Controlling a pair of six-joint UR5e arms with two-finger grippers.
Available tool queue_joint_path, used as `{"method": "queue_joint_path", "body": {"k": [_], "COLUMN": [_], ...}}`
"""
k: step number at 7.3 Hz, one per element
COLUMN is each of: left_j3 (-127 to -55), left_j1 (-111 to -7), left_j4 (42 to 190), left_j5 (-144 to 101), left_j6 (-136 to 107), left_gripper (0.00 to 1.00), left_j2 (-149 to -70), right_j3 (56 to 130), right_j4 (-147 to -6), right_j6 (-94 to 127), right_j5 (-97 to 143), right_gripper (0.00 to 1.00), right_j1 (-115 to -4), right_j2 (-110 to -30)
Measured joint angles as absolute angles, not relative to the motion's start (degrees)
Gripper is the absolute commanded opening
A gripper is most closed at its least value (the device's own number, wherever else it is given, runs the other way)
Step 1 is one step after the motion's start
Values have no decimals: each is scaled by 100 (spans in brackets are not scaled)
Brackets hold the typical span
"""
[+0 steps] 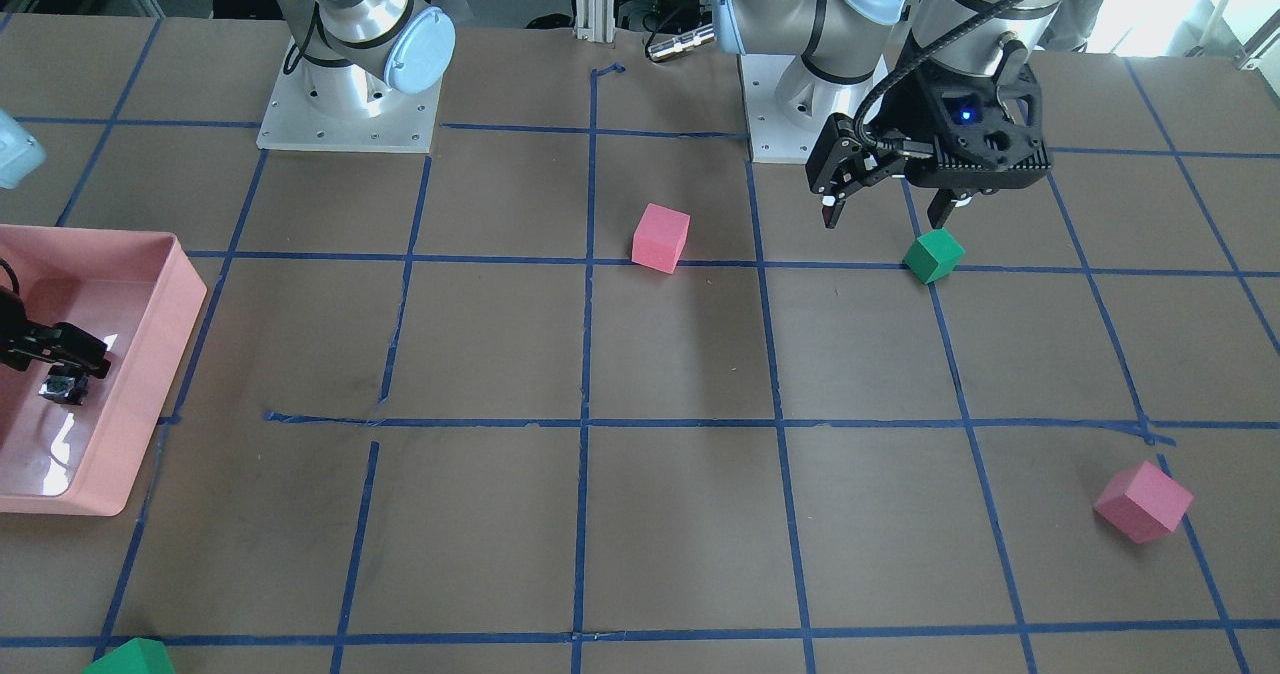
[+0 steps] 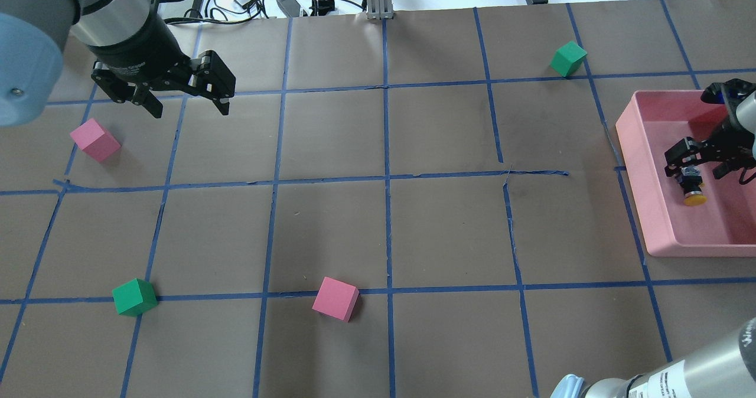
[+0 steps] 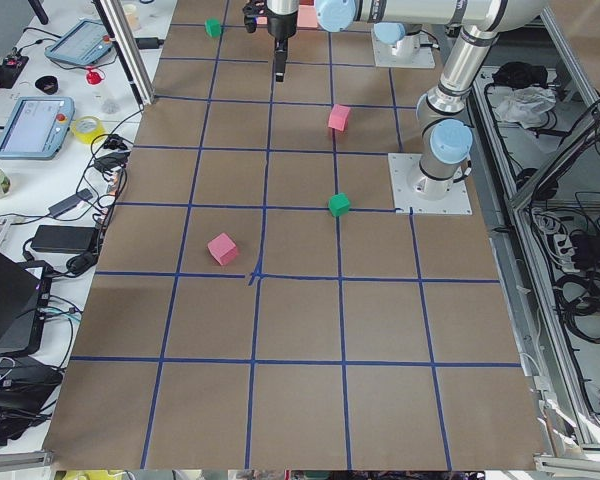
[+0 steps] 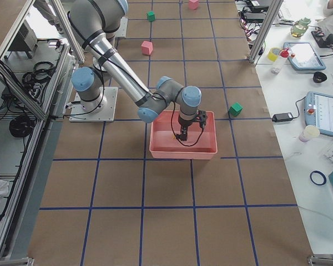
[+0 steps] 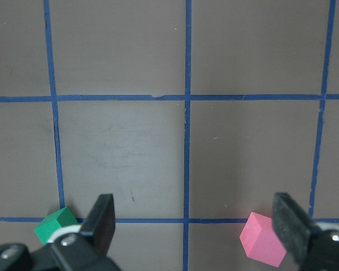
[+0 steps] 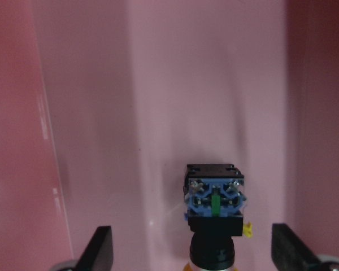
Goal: Align button upright
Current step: 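Lower the right gripper into the tray and grasp the button switch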
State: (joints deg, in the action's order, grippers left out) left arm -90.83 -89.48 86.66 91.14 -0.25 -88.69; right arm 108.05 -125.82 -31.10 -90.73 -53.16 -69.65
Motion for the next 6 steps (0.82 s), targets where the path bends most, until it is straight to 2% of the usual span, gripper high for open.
{"method": "queue_joint_path", "body": {"k": [6], "left_j3": [-9067], "left_j1": [-8945], "left_j4": [8701], "left_j5": [9171], "left_j6": [-35], "left_gripper": [100], "left_j2": [-8848], "right_j3": [10785], "right_j4": [-12631], "right_j6": [-3104], "right_j5": [-9034], "right_gripper": [99], "right_j1": [-5309], "right_j2": [-6942]}}
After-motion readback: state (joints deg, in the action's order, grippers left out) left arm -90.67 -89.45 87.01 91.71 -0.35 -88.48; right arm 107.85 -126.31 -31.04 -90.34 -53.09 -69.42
